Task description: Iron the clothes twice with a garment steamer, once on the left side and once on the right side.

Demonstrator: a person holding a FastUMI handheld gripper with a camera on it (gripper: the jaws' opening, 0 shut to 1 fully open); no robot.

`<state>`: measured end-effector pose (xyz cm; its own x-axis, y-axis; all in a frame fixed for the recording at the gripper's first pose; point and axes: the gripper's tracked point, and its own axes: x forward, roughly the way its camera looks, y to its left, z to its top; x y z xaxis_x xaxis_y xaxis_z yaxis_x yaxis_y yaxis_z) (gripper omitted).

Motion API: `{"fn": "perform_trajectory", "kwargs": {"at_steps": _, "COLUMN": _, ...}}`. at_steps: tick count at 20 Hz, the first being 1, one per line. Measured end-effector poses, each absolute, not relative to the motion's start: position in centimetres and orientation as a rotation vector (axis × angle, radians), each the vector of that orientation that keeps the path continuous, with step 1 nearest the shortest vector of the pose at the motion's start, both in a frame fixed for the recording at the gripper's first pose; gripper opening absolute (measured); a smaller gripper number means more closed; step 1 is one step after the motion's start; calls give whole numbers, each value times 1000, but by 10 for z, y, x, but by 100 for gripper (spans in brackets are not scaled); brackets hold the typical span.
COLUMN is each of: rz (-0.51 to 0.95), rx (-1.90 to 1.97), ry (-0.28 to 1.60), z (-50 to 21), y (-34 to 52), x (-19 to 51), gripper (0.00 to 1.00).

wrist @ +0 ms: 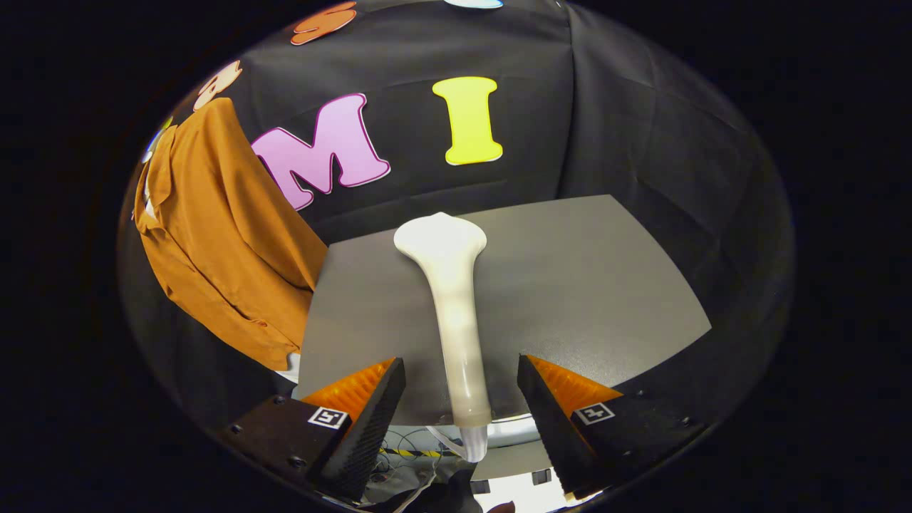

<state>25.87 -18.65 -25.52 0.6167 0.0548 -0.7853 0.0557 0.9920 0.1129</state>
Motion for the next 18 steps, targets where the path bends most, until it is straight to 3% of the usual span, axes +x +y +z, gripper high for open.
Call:
{"fn": "perform_trajectory", "kwargs": {"at_steps": 3, "rz": 20, "rx": 116, "ry": 956, "z": -276, "y": -187, "x": 272, "gripper": 98}}
{"fn": "perform_trajectory", "kwargs": {"at_steps": 5, "rz": 43, "rx": 108, "ry": 991, "z": -285, "y": -181, "x": 275, "gripper": 88}}
{"fn": "perform_trajectory", "kwargs": {"at_steps": 10, "rz": 101, "rx": -23, "ry": 1023, "z": -310, "y": -182, "x": 285, "gripper": 47}}
{"fn": "perform_trajectory", "kwargs": {"at_steps": 12, "rz": 108, "rx": -13, "ry": 996, "z": -303, "y": -181, "x": 287, "gripper": 40}}
{"fn": "perform_trajectory", "kwargs": {"at_steps": 14, "rz": 133, "rx": 1, "ry": 964, "z": -303, "y": -181, "x": 289, "gripper": 27}}
{"fn": "perform_trajectory", "kwargs": {"at_steps": 18, "rz": 91, "rx": 63, "ry": 876, "z": -287, "y": -191, "x": 286, "gripper": 22}}
